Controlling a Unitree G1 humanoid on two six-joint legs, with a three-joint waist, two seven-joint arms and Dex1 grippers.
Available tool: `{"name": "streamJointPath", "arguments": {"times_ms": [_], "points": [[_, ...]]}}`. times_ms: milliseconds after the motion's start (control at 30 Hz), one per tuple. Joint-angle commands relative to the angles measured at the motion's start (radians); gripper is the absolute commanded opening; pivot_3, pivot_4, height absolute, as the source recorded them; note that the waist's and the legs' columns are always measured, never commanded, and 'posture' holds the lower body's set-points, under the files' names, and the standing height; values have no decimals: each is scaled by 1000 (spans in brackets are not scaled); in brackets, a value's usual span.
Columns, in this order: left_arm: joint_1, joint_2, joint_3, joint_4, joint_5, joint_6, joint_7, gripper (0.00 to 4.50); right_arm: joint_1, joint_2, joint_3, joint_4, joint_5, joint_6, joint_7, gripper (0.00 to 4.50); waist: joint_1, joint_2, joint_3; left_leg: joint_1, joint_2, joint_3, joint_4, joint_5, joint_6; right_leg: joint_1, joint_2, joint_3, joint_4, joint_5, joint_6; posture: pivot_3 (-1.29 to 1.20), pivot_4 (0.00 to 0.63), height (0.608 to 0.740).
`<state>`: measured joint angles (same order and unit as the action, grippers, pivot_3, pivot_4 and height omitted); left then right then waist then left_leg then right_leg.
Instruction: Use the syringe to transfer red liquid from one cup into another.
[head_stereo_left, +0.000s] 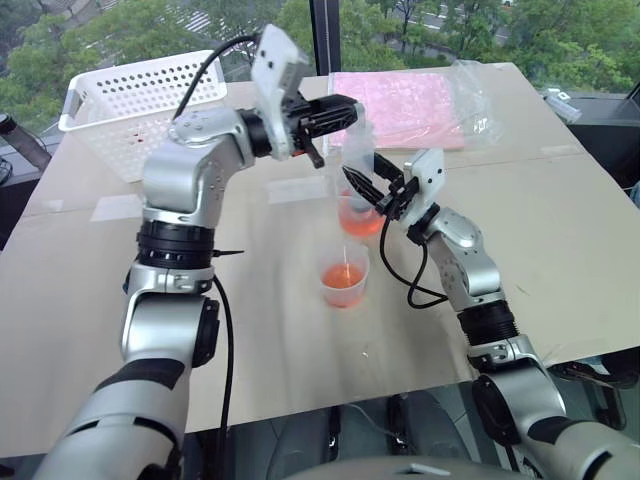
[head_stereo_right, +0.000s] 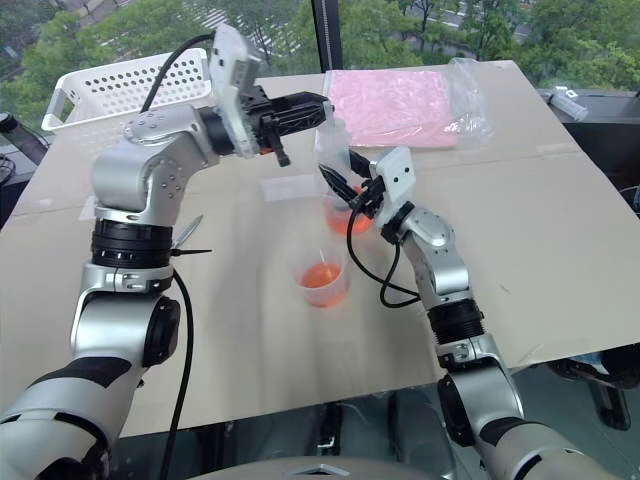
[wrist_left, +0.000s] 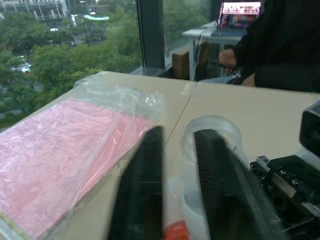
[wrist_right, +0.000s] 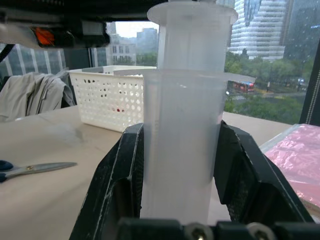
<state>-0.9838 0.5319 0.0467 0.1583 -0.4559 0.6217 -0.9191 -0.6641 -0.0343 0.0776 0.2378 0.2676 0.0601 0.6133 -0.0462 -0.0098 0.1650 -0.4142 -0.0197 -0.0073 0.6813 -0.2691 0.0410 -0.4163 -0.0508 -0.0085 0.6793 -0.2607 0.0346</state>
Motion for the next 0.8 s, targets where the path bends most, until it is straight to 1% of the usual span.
{"name": "streamJointPath", "arguments": {"times_ms": [33,67,133,167,267,367,433,533,633,733,800], "points": [[12,32,87,-82,-92,93,12,2754,-37,-3,-15,-86,35,43,-8,1512,4,0,0,0,0,0,0,0,0,0,0,0,0,0,0,0,150,740],[20,42,97,-94,-111,115,8,3311,-42,-5,-18,-94,38,51,-11,1512,5,0,0,0,0,0,0,0,0,0,0,0,0,0,0,0,150,740],[30,60,125,-122,-161,164,-2,4289,-50,-11,-26,-107,45,64,-12,1512,7,0,0,0,-1,-1,1,0,0,0,-1,-1,0,0,0,0,150,740],[36,70,135,-131,-179,187,-3,4500,-55,-12,-32,-112,51,72,-16,1512,8,0,0,-1,-1,-1,1,0,0,0,-1,-1,0,0,0,0,150,740],[87,124,150,-181,-229,250,-38,4500,-69,-18,-51,-118,66,85,-24,1512,4,0,0,-1,-1,-1,1,0,0,1,-1,-1,0,0,0,0,150,740],[148,152,180,-249,-281,283,-31,4500,-88,-26,-69,-123,83,98,-33,1512,4,0,0,0,0,-1,0,0,0,0,-1,-1,0,0,0,0,150,740],[210,153,194,-306,-282,228,-42,4500,-105,-29,-83,-130,96,109,-39,1512,4,0,0,0,0,-1,0,0,0,0,-1,-1,0,0,0,0,150,740],[264,182,211,-358,-331,278,-40,4500,-126,-29,-103,-147,124,139,-54,1512,4,0,0,0,-1,-1,0,0,0,0,-2,0,0,0,0,0,150,740],[298,191,233,-408,-370,287,-20,4500,-130,-33,-109,-160,136,158,-60,1512,7,0,0,0,-1,-2,0,0,0,1,-1,-1,0,0,0,0,150,740],[364,207,276,-467,-395,275,-1,4500,-126,-38,-111,-169,141,165,-63,1512,7,0,0,0,-1,-1,0,0,0,1,-2,0,-1,0,0,0,150,740],[465,214,329,-552,-374,227,23,4500,-126,-39,-119,-185,154,178,-72,1512,2,0,0,0,-1,-1,0,0,0,1,-2,0,-1,0,0,0,150,740]]}}
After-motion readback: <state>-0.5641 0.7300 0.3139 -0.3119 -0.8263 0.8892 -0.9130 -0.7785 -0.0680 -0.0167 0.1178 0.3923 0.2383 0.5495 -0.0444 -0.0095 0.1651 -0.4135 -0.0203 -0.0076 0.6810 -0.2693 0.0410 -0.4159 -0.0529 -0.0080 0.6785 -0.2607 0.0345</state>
